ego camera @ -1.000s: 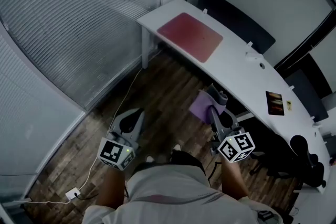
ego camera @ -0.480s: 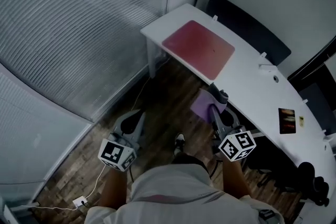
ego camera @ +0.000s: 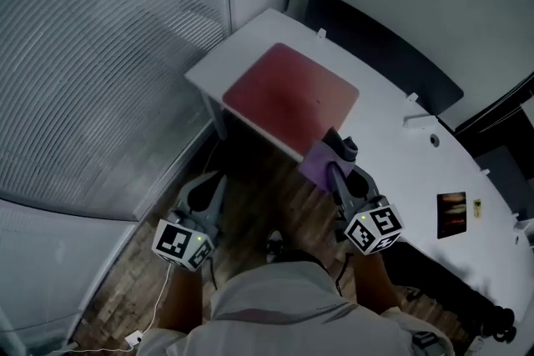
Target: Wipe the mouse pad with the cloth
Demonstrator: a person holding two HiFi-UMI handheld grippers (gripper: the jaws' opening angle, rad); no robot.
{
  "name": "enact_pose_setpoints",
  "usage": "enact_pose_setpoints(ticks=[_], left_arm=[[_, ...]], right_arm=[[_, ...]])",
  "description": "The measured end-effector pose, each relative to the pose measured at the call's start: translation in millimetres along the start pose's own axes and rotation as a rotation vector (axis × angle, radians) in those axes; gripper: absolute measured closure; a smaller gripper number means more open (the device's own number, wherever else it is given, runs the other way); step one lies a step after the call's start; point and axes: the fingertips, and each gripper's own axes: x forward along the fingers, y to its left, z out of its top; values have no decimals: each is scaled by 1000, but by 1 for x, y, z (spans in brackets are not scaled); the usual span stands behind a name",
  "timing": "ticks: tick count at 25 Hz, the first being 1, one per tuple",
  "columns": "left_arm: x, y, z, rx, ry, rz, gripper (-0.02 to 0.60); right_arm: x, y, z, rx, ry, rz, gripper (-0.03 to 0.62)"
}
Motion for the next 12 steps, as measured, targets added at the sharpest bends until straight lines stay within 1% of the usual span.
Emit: enact_pose_setpoints(ticks=[5, 8, 12], left_arm=[[81, -3, 5, 12, 13, -30, 581], [116, 4, 9, 16, 21, -49, 581], [155, 22, 12, 13, 36, -66, 581]], right_arm=[[20, -75, 8, 41, 15, -40, 548], [36, -106, 13, 59, 11, -59, 548], [56, -136, 15, 97, 11, -88, 548]])
